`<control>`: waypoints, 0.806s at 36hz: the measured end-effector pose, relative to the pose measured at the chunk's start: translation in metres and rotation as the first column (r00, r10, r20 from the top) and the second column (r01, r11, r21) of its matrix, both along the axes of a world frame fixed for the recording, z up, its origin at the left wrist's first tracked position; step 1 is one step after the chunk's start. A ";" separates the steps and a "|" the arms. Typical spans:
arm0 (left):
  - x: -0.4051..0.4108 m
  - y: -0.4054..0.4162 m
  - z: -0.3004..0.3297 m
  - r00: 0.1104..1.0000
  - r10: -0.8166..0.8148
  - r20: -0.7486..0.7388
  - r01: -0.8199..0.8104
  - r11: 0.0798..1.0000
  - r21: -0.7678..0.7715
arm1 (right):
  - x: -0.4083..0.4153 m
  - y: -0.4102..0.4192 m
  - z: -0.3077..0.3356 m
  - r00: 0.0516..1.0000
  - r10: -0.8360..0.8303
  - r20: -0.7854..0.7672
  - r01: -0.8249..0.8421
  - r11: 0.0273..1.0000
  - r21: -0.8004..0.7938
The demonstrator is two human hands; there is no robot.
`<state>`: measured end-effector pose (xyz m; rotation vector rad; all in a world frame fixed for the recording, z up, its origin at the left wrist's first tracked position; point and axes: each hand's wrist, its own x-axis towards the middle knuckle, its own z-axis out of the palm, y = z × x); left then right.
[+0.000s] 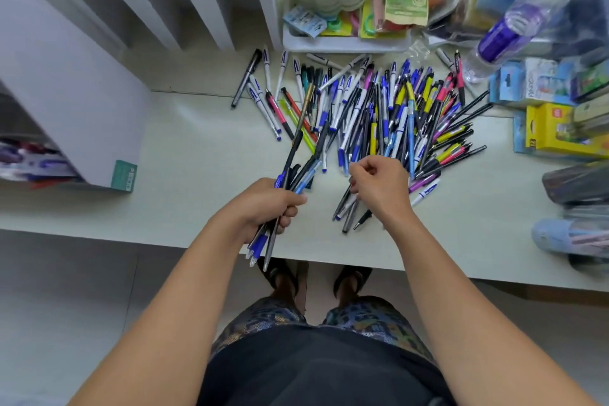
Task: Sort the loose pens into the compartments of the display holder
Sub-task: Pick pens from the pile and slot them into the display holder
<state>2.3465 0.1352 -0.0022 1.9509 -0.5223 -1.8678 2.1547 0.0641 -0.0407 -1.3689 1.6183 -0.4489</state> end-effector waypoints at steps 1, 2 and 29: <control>0.002 0.002 0.005 0.999 0.024 -0.030 -0.024 1.000 -0.018 | 0.004 -0.001 0.006 1.000 -0.001 0.028 0.001 1.000 0.003; 0.005 0.003 0.009 0.997 0.044 -0.062 -0.047 0.998 -0.035 | 0.010 -0.002 0.013 0.998 -0.006 0.065 0.005 1.000 0.013; -0.011 -0.081 0.087 0.531 0.688 -0.495 -0.841 0.501 -0.205 | 0.056 0.008 0.103 0.746 -0.093 0.659 0.281 0.942 -0.184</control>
